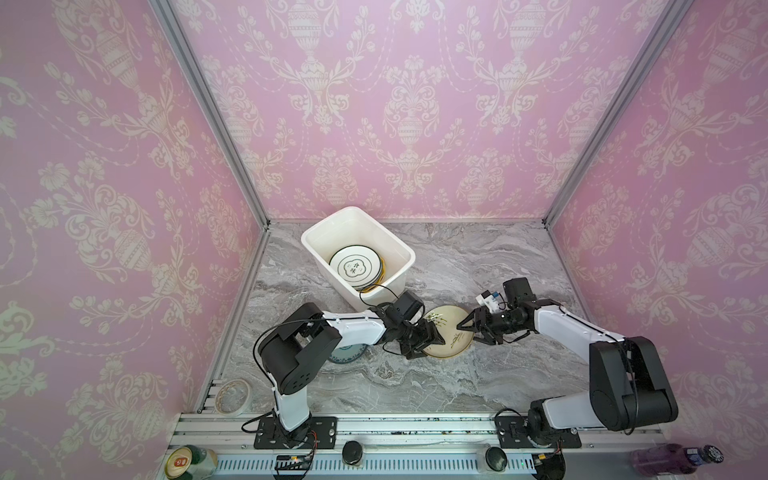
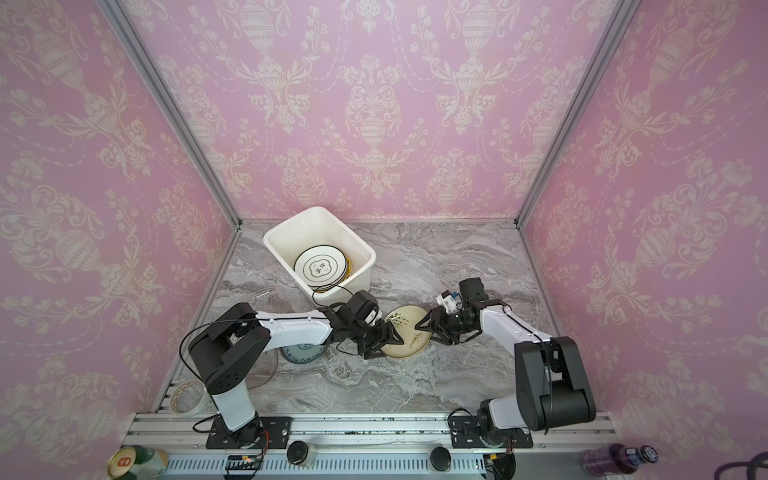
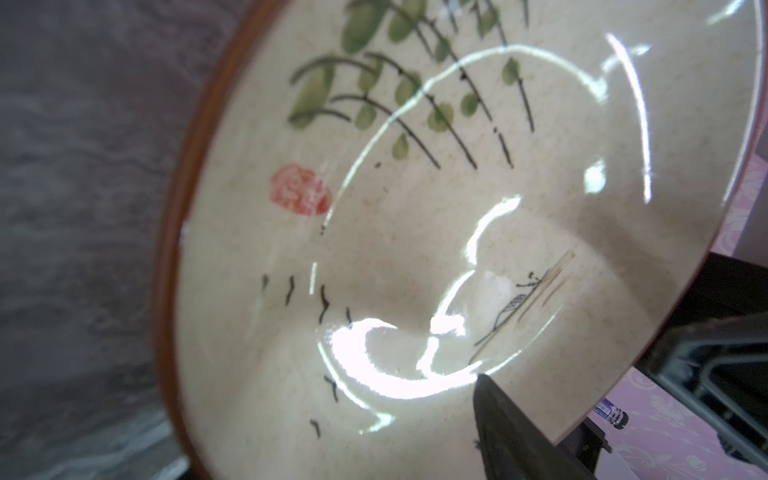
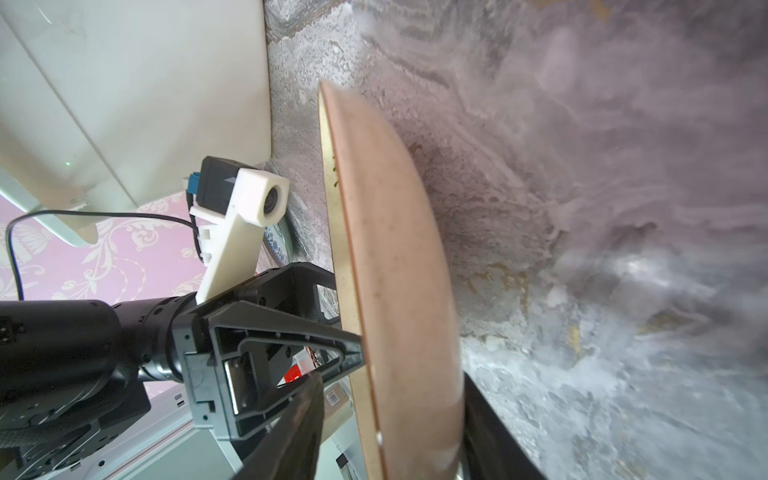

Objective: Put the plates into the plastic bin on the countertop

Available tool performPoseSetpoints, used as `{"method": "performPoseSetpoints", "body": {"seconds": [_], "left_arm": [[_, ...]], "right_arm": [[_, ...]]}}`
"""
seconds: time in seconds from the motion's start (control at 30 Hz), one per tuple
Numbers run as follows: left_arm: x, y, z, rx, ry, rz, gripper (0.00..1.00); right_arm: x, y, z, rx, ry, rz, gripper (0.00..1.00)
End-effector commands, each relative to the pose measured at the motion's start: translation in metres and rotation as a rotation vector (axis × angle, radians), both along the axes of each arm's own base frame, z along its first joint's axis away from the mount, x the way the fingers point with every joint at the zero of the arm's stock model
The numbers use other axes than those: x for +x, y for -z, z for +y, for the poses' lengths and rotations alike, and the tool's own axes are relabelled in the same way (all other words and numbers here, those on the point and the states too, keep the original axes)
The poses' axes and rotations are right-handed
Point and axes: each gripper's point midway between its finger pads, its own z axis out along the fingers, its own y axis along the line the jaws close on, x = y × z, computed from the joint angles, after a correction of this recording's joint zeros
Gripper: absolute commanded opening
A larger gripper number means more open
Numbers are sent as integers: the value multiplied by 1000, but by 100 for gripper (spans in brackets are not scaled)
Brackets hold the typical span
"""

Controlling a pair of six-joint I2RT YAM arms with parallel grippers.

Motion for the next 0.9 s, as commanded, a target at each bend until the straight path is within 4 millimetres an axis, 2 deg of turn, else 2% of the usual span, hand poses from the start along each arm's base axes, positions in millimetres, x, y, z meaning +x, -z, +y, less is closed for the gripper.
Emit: {"method": "performPoseSetpoints", "body": {"seconds": [0.0, 0.57, 0.73, 0.87], "left_arm": [[1, -8, -8, -51, 12, -4, 72], [2, -11, -9, -57, 13, -16, 73], [8, -35, -11, -75, 36, -90, 75], [13, -64, -4, -32, 69, -185, 76]], "right_arm": [[-3, 1, 12, 37, -20, 20, 45], [-2, 5, 9, -17, -27, 33, 10], [-2, -2, 2, -76, -28, 10, 6], [-2, -16, -9, -143, -26, -3, 5]]}}
